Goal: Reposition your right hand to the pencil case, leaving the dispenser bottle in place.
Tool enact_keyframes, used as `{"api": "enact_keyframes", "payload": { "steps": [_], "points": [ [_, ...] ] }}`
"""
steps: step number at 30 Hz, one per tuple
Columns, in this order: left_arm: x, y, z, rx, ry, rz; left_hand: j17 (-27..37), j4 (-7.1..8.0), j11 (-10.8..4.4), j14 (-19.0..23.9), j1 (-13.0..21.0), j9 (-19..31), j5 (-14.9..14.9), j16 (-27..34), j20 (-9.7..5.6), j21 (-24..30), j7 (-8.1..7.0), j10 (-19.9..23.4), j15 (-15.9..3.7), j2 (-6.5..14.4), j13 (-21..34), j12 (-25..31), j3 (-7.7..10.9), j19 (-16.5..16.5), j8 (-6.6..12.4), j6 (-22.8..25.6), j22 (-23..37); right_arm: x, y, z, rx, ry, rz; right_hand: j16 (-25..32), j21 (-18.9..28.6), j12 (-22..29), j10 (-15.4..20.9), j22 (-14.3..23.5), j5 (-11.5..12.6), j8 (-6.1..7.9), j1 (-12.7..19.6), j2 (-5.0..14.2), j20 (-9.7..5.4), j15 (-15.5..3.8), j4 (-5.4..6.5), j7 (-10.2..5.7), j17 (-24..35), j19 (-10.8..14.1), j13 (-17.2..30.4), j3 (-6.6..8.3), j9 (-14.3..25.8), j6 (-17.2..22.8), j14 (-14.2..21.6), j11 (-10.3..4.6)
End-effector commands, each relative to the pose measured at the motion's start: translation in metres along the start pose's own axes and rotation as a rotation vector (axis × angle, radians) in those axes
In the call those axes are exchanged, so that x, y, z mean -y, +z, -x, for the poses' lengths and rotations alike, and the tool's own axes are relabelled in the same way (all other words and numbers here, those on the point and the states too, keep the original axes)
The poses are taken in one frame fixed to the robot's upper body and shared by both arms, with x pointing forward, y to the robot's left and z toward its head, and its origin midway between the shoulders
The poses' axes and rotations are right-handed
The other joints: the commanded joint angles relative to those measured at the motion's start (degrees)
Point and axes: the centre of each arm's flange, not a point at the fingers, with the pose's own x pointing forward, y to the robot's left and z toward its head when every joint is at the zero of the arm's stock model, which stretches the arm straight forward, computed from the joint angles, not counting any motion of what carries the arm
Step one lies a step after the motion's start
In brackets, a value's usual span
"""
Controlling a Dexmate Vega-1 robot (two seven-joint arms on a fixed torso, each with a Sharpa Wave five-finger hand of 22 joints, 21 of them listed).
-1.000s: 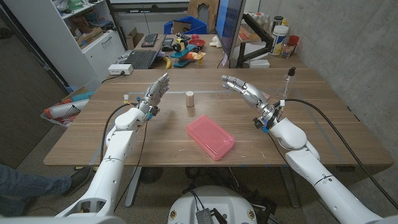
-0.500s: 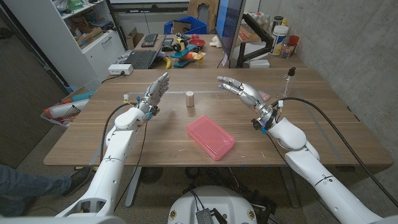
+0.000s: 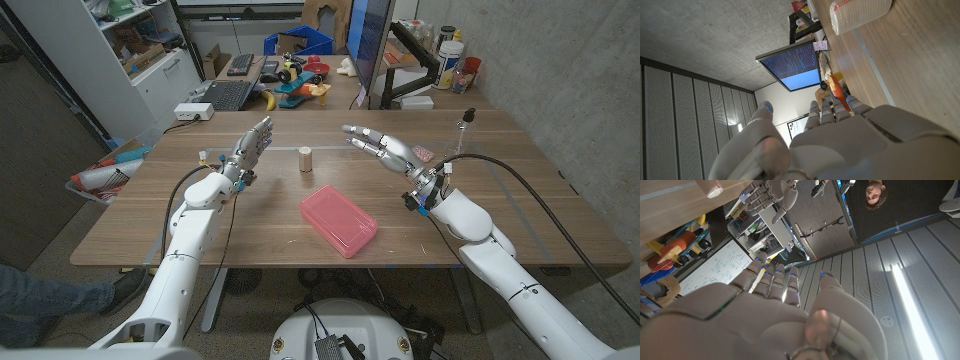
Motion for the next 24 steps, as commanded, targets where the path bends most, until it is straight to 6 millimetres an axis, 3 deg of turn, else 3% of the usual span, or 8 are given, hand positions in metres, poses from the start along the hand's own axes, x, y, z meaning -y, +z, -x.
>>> {"api": "enact_keyframes", "payload": {
  "steps": [1, 24],
  "points": [
    [0.0, 0.001, -0.001, -0.005, -0.006, -0.011, 0.31, -0.33, 0.07, -0.53, 0.06, 0.19, -0.14, 0.24, 0.18, 0.25, 0.34, -0.06, 0.17, 0.57, 0.07, 0.49, 0.15, -0.26, 0.09, -0.01, 0.21, -0.006, 0.007, -0.001, 0.008, 0.024, 0.06, -0.16, 0.01, 0.06, 0.21, 0.21, 0.28, -0.18, -0.33, -0.34, 0.26, 0.17, -0.23, -0.3, 0.07, 0.09, 0.1, -0.08, 0.13, 0.05, 0.41, -0.67],
    [0.001, 0.001, -0.005, -0.007, -0.013, -0.019, 0.31, -0.52, -0.07, -0.6, -0.03, 0.2, -0.16, 0.24, 0.22, 0.25, 0.33, -0.07, 0.13, 0.69, 0.08, 0.5, 0.05, -0.46, 0.07, 0.02, 0.22, -0.024, 0.009, -0.007, 0.009, 0.074, 0.133, -0.18, 0.07, 0.06, 0.64, 0.2, 0.34, -0.09, -0.32, -0.33, 0.01, 0.05, -0.43, -0.58, -0.02, 0.32, 0.1, -0.19, 0.15, 0.66, 0.71, -1.04]
  ]
}}
